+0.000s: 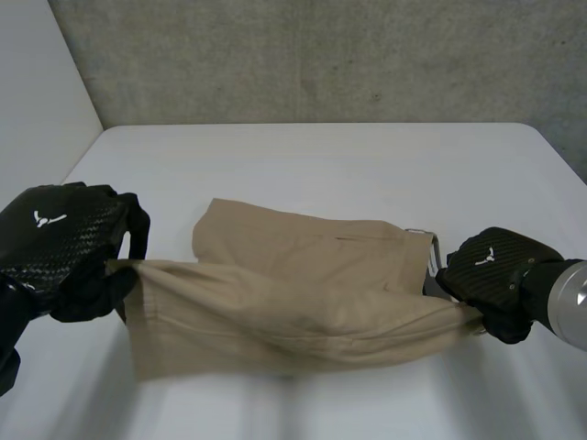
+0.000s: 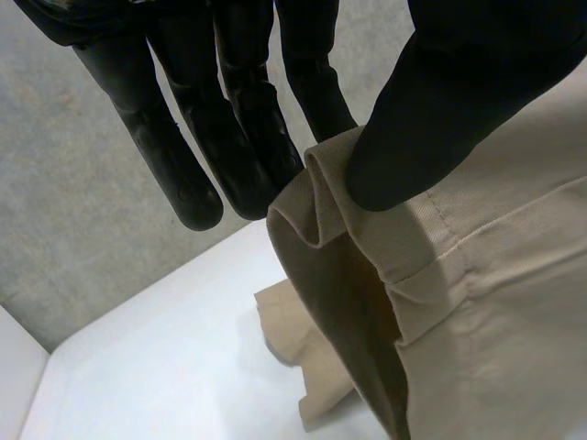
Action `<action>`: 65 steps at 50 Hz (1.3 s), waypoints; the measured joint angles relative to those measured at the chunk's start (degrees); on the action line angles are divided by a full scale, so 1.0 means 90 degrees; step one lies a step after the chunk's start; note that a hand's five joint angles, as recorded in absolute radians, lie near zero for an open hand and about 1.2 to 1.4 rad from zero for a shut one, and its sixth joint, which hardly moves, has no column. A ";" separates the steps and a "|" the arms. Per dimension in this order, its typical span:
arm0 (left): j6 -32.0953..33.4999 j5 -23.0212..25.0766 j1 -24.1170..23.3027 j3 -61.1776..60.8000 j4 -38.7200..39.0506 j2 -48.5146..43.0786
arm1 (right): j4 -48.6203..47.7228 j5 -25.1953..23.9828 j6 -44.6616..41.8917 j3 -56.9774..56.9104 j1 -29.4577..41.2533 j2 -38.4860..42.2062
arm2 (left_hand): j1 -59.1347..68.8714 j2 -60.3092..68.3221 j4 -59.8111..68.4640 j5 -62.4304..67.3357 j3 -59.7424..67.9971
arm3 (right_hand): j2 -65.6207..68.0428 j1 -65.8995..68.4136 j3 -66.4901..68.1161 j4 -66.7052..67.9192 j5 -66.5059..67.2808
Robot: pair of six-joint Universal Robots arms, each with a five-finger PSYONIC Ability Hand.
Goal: Fold the shorts.
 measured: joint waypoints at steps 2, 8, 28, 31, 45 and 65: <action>-0.0004 0.0222 0.0246 -0.0074 -0.0012 -0.0036 | -0.0010 -0.0080 -0.0045 0.0035 -0.0056 -0.0049 | 0.0000 0.0001 0.0000 0.0001 0.0016 | 0.0000 0.0000 0.0000 0.0000 0.0000; 0.0009 0.0458 0.0632 -0.0120 0.0481 -0.1041 | -0.0514 -0.0129 0.0012 -0.0032 -0.0093 0.0627 | 0.0000 0.0001 0.0000 0.0001 0.0016 | 0.0000 0.0000 0.0000 0.0000 0.0001; 0.0094 -0.0768 0.0109 0.3397 0.2298 -0.6081 | -0.3002 0.0616 0.1215 -0.1706 0.0216 0.3067 | 0.0000 0.0001 0.0001 0.0001 0.0016 | 0.0000 0.0000 0.0000 0.0000 0.0002; 0.0151 -0.0927 0.0013 0.3922 0.2358 -0.6573 | -0.3227 0.0673 0.1220 -0.1787 0.0299 0.3210 | 0.0000 0.0001 0.0001 0.0001 0.0016 | 0.0000 0.0000 0.0000 0.0000 0.0003; 0.1149 -0.1024 -0.0212 0.5045 0.3976 -0.8185 | -0.4855 0.0848 0.1166 -0.2196 0.0615 0.4362 | 0.0000 0.0002 0.0002 0.0001 0.0016 | 0.0000 0.0000 0.0000 0.0001 0.0111; 0.1563 -0.1086 -0.0614 0.3834 0.5158 -0.7042 | -0.6053 0.1671 0.2486 -0.1608 0.0645 0.3078 | -0.5453 -0.6107 -0.6135 -0.5810 -0.5978 | -0.6086 -0.4918 -0.6145 -0.6108 -0.5797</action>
